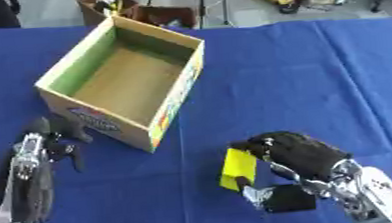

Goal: Pick up objects on the table and place them in the box.

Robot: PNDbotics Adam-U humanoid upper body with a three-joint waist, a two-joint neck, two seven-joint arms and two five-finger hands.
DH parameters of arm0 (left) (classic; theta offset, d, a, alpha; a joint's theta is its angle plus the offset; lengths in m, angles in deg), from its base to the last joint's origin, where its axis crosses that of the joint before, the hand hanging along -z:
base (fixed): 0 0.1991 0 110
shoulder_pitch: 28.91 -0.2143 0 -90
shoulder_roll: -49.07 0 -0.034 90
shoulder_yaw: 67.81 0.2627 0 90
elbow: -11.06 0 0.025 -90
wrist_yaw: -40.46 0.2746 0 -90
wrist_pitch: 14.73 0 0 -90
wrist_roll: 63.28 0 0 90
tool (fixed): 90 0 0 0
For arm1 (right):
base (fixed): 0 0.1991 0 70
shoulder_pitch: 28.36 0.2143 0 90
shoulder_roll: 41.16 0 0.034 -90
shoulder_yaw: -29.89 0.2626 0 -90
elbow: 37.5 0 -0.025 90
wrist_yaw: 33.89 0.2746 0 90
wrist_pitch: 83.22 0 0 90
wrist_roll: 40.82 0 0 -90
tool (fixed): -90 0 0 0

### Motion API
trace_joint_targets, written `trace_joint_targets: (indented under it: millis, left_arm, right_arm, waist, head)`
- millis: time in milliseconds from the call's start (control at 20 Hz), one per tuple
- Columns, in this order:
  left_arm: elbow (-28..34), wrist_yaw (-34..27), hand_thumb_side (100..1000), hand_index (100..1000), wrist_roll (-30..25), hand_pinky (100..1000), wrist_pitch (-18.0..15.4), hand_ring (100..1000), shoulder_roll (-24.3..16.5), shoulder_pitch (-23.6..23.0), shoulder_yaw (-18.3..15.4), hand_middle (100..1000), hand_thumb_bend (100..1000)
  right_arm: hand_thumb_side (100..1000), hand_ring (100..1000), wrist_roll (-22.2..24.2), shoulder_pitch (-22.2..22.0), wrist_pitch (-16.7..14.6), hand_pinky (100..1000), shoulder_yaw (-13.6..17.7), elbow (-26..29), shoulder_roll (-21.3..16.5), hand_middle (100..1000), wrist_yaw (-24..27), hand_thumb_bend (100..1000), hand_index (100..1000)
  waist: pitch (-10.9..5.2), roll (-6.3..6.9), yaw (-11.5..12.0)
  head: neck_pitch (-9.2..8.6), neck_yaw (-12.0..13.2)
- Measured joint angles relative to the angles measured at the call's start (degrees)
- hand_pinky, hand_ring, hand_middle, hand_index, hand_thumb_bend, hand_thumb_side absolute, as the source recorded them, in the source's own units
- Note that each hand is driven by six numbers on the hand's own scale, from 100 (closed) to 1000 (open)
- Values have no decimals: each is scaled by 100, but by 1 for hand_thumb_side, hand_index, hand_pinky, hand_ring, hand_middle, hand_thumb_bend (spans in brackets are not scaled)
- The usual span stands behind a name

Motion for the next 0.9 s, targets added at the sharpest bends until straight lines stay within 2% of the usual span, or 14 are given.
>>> trace_joint_targets:
  millis: [700, 900]
  left_arm:
    - [-23, 17, 977, 607, -14, 244, 12, 529, -44, 1, 0, 468, 100]
    - [-23, 21, 978, 606, -22, 243, 18, 530, -44, 1, 0, 468, 100]
  right_arm:
    - [1000, 874, 26, -107, 67, 833, 121, -8, 159, 797, -74, 100, 1000]
    - [1000, 866, 84, -106, 44, 827, 122, -25, 191, 777, -70, 100, 941]
  waist:
    - [-4, -31, -29]
    - [-1, -31, -18]
  head:
    - [0, -6]
    - [0, -35]
